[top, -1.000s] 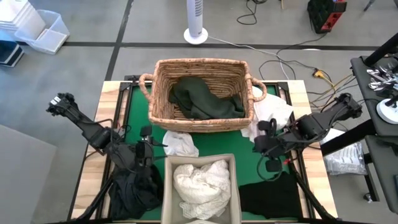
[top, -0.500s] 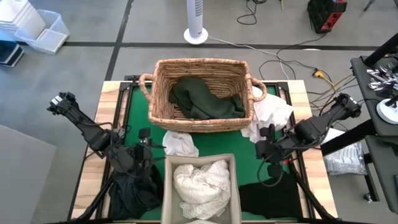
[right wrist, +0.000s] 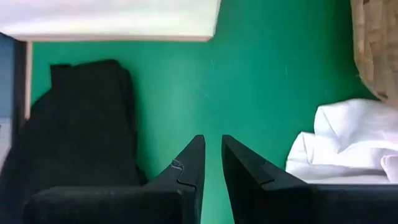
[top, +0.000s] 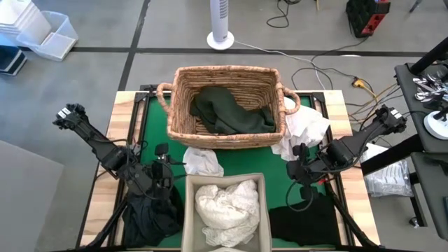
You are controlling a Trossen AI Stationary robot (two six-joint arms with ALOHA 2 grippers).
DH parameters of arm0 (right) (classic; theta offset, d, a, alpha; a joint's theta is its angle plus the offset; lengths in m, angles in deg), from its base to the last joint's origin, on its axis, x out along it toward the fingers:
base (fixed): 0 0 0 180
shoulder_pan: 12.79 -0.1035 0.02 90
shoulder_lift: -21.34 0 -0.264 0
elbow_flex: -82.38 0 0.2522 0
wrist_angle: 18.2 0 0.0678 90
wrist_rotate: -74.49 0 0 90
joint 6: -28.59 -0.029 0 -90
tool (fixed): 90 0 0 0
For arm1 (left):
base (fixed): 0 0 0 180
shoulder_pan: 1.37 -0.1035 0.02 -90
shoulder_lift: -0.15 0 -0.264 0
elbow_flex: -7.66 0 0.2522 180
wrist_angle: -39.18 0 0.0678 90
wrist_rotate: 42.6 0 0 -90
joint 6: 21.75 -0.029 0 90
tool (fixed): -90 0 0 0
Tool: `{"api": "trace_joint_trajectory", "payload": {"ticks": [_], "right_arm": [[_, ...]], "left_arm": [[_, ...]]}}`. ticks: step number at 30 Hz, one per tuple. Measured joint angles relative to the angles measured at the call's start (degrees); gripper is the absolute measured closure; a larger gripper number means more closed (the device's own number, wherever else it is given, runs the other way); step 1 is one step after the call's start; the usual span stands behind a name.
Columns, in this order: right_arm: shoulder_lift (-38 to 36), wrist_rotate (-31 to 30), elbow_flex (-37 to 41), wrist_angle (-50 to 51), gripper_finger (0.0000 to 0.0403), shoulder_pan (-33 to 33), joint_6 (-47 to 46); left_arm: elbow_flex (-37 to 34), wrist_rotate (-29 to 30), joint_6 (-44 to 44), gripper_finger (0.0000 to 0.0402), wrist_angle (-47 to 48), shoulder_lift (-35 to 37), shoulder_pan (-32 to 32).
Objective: Sort clothes
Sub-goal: Put the black pants into the brown basket
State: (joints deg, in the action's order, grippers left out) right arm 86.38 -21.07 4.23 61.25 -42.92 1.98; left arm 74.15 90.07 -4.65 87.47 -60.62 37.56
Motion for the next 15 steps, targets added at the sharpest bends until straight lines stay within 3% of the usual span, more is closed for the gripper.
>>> {"api": "trace_joint_trajectory", "payload": {"ticks": [7, 15], "right_arm": [[0.0, 0.0, 5.05, -0.79, 0.0312, 0.0, -1.88], [0.0, 0.0, 9.61, -4.32, 0.0261, 0.0, -2.99]], "left_arm": [[0.0, 4.07, -0.16, 0.0244, 0.56, 2.03, 0.0], [0.0, 14.73, -0.05, 0.0244, 2.42, 4.11, -0.03]]}}
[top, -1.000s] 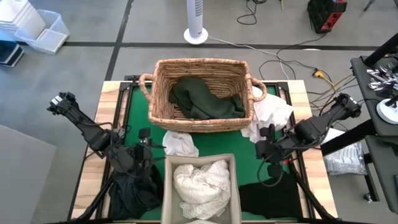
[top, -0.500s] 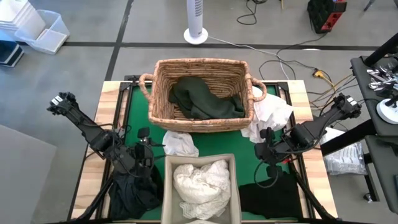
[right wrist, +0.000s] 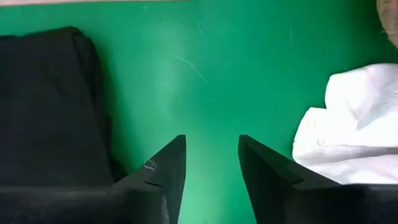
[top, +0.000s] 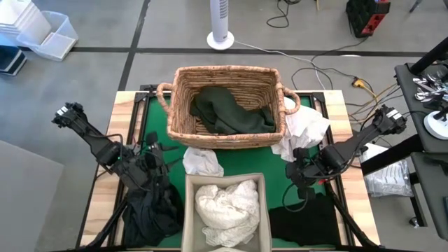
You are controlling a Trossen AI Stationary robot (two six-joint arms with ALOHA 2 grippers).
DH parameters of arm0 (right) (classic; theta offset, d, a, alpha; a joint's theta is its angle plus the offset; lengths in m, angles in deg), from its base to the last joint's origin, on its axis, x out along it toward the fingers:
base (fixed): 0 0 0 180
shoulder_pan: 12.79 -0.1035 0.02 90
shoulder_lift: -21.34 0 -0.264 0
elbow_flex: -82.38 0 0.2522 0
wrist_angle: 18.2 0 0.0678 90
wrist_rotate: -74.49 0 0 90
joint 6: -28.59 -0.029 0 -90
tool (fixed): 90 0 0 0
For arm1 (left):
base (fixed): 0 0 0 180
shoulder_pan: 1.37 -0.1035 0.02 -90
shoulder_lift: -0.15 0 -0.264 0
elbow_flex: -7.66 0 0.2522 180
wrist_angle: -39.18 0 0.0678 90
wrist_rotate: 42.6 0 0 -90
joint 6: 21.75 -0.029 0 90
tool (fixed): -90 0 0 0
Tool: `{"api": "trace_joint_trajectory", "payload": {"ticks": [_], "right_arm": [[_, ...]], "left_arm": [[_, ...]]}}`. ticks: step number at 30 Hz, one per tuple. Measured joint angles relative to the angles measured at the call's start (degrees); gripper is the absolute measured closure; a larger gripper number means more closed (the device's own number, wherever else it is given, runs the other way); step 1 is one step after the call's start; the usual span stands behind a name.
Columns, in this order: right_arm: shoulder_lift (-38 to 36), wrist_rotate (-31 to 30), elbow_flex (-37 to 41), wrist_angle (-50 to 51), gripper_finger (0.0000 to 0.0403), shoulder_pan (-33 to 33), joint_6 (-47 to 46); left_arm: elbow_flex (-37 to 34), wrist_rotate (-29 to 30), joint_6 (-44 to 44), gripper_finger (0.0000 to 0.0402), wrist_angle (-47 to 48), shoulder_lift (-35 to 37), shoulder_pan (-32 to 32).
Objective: Sort clothes
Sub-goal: Put the black pants into the brown basket
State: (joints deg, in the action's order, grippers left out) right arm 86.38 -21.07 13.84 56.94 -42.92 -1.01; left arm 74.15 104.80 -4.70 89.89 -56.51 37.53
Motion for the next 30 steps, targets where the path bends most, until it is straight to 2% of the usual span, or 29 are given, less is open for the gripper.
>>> {"api": "trace_joint_trajectory", "payload": {"ticks": [10, 20, 25, 30], "right_arm": [[0.0, 1.52, 3.17, -3.31, 0.0217, -1.27, -3.98], [0.0, 3.03, 7.59, -12.43, 0.0196, -10.02, -9.08], [0.0, 2.7, 9.74, -20.14, 0.0191, -15.04, -10.66], [0.63, 2.52, 10.43, -19.85, 0.0192, -17.82, -15.39]], "left_arm": [[0.0, 0.68, 0.01, 0.0244, -0.02, -0.09, 0.01], [0.0, 0.77, 0.09, 0.0244, -0.52, -0.22, 0.01], [0.0, 0.75, 0.47, 0.0244, -0.5, -0.24, 0.01], [0.0, 0.75, 0.47, 0.0244, -0.5, -0.24, 0.01]]}}
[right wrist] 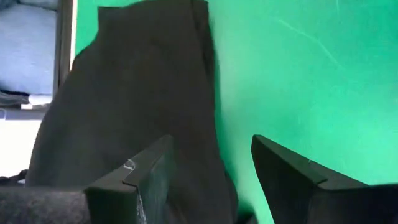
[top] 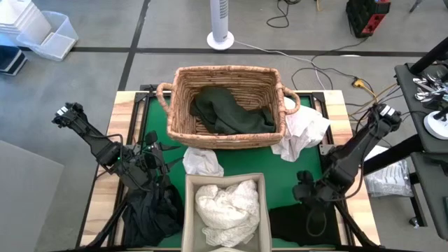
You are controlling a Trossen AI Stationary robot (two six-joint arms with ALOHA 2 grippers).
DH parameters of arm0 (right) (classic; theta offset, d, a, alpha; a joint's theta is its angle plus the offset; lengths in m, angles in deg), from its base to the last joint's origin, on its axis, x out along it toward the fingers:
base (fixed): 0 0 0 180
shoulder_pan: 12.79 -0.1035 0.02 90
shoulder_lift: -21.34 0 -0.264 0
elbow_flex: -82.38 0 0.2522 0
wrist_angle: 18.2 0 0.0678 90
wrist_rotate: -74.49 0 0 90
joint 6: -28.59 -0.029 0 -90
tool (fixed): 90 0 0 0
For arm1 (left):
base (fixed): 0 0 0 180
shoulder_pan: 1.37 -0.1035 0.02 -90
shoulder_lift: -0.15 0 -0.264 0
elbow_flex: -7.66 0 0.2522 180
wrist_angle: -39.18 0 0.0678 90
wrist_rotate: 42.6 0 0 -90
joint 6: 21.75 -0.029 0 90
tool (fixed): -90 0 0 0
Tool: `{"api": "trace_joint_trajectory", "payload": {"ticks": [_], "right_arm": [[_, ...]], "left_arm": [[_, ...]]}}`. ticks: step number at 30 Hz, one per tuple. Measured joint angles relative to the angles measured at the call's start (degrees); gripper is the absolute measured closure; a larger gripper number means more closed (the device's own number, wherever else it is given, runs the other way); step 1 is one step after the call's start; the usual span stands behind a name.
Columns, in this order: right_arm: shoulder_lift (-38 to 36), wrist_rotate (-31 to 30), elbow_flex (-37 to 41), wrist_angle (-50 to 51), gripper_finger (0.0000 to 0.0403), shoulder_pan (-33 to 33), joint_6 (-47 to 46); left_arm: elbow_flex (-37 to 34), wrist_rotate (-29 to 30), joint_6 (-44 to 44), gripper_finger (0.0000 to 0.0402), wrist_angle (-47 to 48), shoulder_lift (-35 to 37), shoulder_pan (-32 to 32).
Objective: Sort clothes
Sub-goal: Put the black pants into the brown basket
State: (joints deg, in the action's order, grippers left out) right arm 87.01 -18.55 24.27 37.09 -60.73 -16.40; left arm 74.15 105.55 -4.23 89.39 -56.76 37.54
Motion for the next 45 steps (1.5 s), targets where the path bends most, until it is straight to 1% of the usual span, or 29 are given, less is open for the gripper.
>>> {"api": "trace_joint_trajectory", "payload": {"ticks": [7, 16, 21, 24, 27, 30, 34, 35, 39, 42, 45], "right_arm": [[4.67, 0.05, 0.02, -0.59, 0.0187, -2.4, -3.07], [12.52, 0.28, 0.03, -2.38, 0.0186, -3.12, -3.15], [16.01, 0.56, -0.04, -3.86, 0.02, -3.07, -2.45], [18.39, 0.68, -0.27, -3.96, 0.0219, -3.06, -2.21], [20.8, 1.63, -0.27, -4.39, 0.0251, -3.06, -1.05], [22.33, 2.28, -0.25, -5.29, 0.0297, -3.06, 0.52], [22.23, 2.97, -0.17, -6.29, 0.0374, -3.05, 2.57], [21.76, 2.94, -0.14, -6.21, 0.0382, -3.04, 2.77], [18.47, 2.11, -0.16, -3.82, 0.0391, -2.73, 1.97], [14.78, 0.29, 0.28, 0.14, 0.0392, -2.66, 0.12], [10.24, -0.95, 0.28, 1.52, 0.0393, -2.64, -2.35]], "left_arm": [[0.0, -0.01, 0.84, 0.0244, -0.04, 0.0, 0.0], [0.0, -0.04, 1.2, 0.0244, -0.04, 0.0, 0.0], [0.0, -0.06, 1.25, 0.0244, -0.03, 0.0, 0.0], [0.0, -0.06, 1.25, 0.0244, -0.04, 0.0, 0.0], [0.0, -0.07, 1.25, 0.0244, -0.02, 0.0, 0.0], [0.0, -0.07, 1.25, 0.0244, -0.02, 0.0, 0.0], [0.0, -0.07, 1.25, 0.0244, -0.02, 0.0, 0.0], [0.0, -0.07, 1.25, 0.0244, -0.02, 0.0, 0.0], [0.0, 0.07, 1.24, 0.0244, -0.02, 0.0, 0.0], [0.0, 1.58, 1.24, 0.0244, -0.01, -0.1, 0.0], [0.0, 2.32, 1.24, 0.0244, 0.0, -0.17, 0.0]]}}
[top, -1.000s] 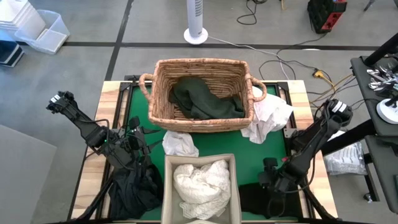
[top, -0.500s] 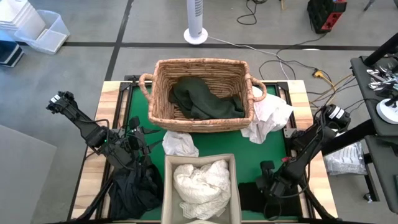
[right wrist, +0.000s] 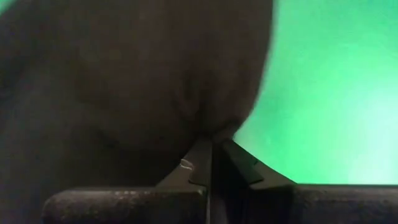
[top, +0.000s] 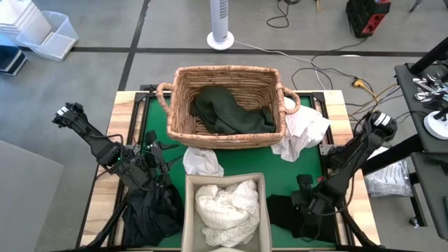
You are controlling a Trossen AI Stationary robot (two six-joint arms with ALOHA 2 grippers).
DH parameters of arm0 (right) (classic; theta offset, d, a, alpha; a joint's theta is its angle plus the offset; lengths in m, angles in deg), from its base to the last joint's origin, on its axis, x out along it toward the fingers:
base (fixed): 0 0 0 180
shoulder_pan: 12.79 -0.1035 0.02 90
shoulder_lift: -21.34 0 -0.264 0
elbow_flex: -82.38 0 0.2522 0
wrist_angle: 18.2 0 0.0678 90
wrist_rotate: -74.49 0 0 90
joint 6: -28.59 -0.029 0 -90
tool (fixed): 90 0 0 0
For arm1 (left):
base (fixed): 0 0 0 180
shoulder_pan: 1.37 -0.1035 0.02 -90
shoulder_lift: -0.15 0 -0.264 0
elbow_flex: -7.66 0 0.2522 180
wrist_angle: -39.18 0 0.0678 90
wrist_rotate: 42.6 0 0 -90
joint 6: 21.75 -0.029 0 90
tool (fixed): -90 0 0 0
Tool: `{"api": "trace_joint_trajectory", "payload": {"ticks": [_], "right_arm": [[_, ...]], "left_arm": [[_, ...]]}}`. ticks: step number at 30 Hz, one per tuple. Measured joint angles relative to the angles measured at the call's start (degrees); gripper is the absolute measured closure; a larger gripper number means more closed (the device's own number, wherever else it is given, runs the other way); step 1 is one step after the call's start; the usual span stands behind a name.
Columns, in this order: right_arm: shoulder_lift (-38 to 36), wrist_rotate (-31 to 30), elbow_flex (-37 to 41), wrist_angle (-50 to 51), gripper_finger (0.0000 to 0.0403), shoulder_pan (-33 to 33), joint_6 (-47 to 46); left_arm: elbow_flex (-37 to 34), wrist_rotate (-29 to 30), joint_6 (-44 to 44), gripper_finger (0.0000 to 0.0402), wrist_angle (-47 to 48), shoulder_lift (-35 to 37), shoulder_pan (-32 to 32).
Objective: Sort clothes
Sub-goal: Put the black pants into the brown basket
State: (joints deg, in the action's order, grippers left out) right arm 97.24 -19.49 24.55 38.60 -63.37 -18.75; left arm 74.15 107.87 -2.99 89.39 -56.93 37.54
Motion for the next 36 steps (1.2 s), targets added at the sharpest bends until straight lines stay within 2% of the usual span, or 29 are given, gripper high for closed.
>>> {"api": "trace_joint_trajectory", "payload": {"ticks": [8, 16, 24, 36], "right_arm": [[-13.93, -4.08, -0.07, 4.64, 0.0393, -0.02, -6.09], [-24.87, -16.38, -3.21, 4.9, 0.0394, -0.02, -2.29], [-27.89, -28.72, -12.7, 4.8, 0.0394, -0.02, 12.28], [-20.48, -46.37, -35.88, 4.06, 0.0394, 0.0, 43.33]], "left_arm": [[0.0, 0.1, -0.14, 0.0244, 0.02, -0.11, 0.02], [0.0, 0.32, -0.06, 0.0244, 0.0, -0.09, 0.0], [0.0, 2.69, -0.01, 0.0244, 0.0, -0.09, 0.0], [-0.07, 5.41, -0.01, 0.0245, 0.6, -0.09, 0.0]]}}
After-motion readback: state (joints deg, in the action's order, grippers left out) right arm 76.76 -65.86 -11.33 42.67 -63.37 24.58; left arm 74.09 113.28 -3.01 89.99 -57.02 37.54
